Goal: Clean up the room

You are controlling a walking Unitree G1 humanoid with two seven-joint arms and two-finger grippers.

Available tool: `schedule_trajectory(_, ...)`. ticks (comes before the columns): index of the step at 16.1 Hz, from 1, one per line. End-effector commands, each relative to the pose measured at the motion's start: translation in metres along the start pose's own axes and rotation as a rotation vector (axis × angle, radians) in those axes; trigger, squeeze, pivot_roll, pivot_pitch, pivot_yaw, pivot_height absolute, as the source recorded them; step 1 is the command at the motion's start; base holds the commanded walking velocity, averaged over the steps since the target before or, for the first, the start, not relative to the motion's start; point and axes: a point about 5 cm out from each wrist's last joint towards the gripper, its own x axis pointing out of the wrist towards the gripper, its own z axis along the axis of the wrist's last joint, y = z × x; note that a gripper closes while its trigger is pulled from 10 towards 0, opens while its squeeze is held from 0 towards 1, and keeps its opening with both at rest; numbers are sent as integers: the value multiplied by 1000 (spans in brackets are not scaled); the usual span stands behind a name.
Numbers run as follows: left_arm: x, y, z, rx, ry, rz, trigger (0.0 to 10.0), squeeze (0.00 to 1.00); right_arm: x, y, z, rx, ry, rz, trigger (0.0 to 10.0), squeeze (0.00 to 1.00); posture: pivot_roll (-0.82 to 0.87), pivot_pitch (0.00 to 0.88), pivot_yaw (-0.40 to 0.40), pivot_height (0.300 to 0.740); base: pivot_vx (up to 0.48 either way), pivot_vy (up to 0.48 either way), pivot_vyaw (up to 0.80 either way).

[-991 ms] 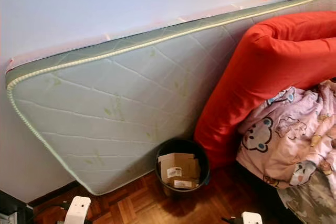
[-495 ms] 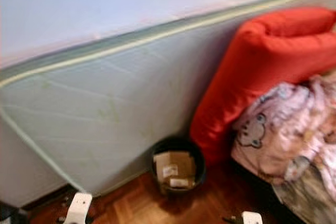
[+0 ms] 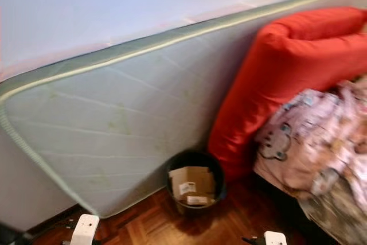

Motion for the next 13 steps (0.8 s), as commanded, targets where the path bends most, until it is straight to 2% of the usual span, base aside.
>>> schedule_trajectory(1, 0, 1, -1, 7, 6, 0, 10000, 0, -1, -2, -1, 20, -3, -10, 10000, 0, -64, 0, -27, 740, 0, 0, 0)
schedule_trajectory(13, 0, 1, -1, 8, 6, 0, 10000, 0, -1, -1, 0, 31, -15, -2, 10000, 0, -61, 0, -27, 740, 0, 0, 0)
